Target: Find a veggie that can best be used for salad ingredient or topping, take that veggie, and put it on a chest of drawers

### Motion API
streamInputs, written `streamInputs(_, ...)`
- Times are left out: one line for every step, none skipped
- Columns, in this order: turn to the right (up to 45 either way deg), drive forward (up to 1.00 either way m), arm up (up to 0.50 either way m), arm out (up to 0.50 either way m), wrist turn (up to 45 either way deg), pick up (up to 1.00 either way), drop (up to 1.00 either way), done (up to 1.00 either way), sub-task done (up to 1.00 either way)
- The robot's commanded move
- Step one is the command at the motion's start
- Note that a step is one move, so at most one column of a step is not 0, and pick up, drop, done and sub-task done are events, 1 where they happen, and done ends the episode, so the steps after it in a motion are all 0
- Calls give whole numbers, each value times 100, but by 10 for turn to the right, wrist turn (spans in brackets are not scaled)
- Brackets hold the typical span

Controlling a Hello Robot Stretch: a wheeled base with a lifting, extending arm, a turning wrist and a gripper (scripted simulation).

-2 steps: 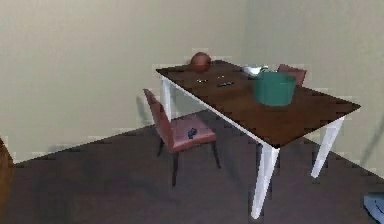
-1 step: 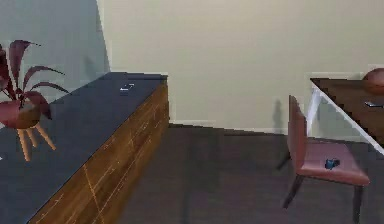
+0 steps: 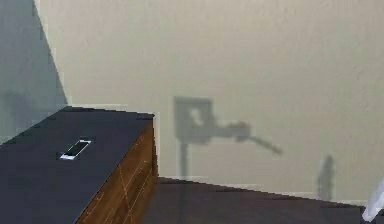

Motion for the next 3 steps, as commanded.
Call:
streamInputs(-450, 0, 0, 0, 0, 0, 0, 0, 0)
streamInputs(-450, 0, 0, 0, 0, 0, 0, 0, 0)
streamInputs(-390, 0, 0, 0, 0, 0, 0, 0, 0)
